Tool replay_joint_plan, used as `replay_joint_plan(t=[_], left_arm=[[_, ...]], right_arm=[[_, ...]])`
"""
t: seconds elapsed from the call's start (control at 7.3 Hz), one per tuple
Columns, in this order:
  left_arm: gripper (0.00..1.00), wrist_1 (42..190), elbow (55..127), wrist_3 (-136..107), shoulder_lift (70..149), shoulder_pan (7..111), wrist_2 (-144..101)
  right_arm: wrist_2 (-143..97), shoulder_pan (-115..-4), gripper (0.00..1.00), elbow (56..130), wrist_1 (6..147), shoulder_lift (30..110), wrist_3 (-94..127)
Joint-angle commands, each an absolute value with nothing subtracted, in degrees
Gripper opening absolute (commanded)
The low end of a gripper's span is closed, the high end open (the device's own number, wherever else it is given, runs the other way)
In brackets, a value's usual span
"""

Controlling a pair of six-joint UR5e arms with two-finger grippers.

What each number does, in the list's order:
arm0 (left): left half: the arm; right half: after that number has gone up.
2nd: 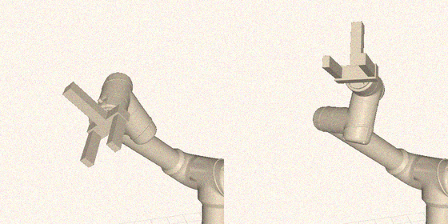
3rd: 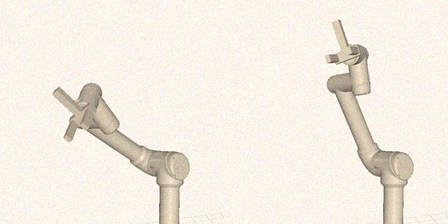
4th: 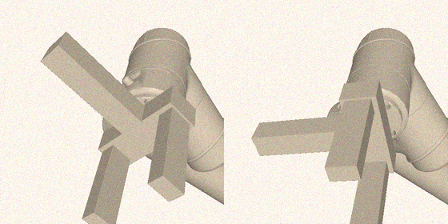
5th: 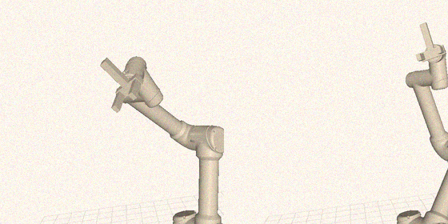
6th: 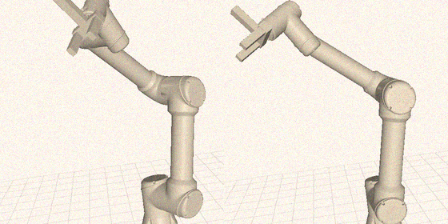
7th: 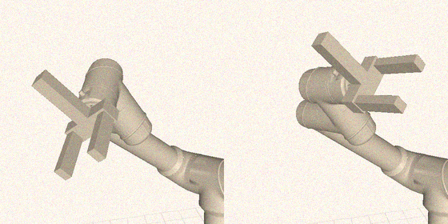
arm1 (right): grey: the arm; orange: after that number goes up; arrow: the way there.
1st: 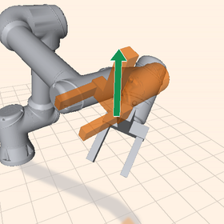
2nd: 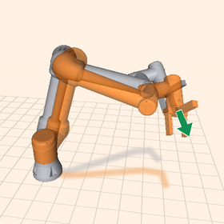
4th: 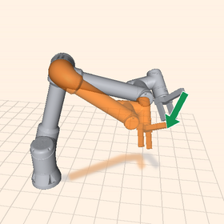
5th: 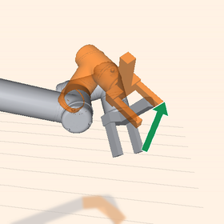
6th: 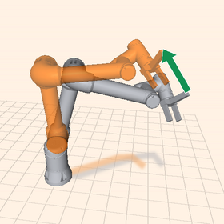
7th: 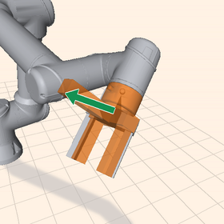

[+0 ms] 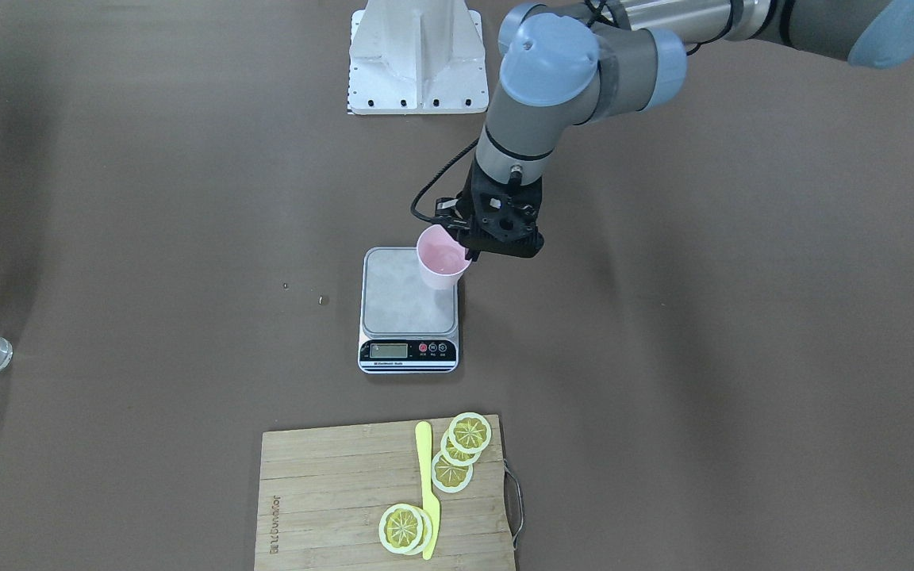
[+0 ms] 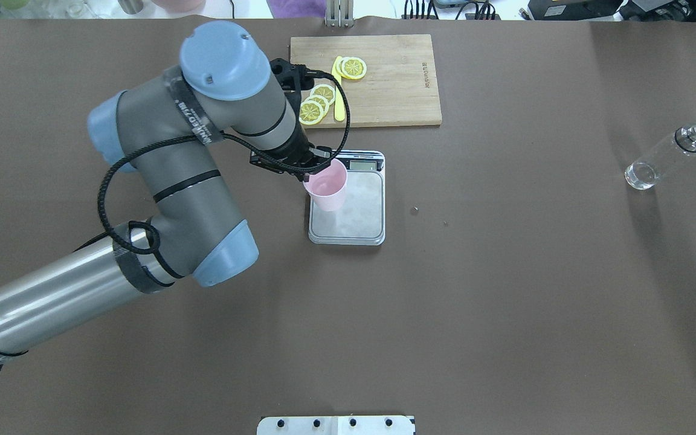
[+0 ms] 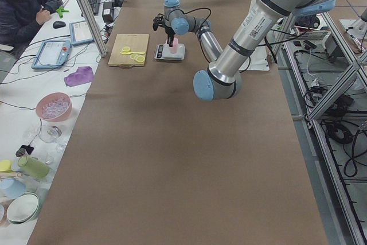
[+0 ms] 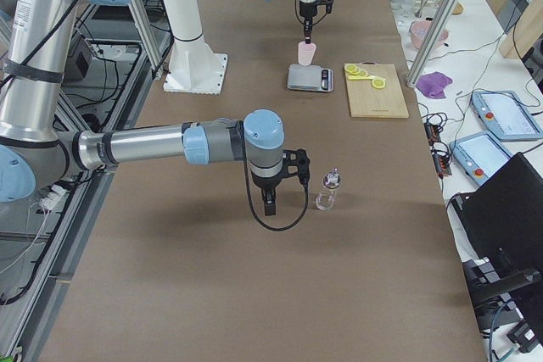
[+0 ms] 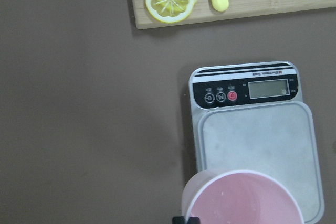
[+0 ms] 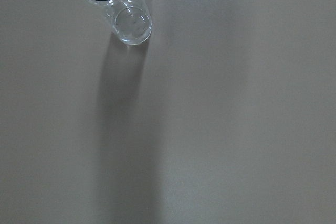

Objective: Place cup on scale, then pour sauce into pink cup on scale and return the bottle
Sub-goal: 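Carry the pink cup with the left gripper onto the scale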

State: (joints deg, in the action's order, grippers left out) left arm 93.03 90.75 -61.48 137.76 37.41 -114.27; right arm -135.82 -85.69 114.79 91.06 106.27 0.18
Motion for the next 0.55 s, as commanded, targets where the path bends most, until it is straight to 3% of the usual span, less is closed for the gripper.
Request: replay_joint_plan(t=[0.0,0.41], left_arm=[[0.0,93.7,85.3,-62.7,141.9,36.2,-111.5],[0.0,93.7,85.1,-62.3,141.7,35.7,-111.1]], right_arm=[[-135.9,-85.7,1.0,114.8,91.1,106.3,0.2],[-135.8,-85.6,1.0,114.8,91.1,106.3,0.2]])
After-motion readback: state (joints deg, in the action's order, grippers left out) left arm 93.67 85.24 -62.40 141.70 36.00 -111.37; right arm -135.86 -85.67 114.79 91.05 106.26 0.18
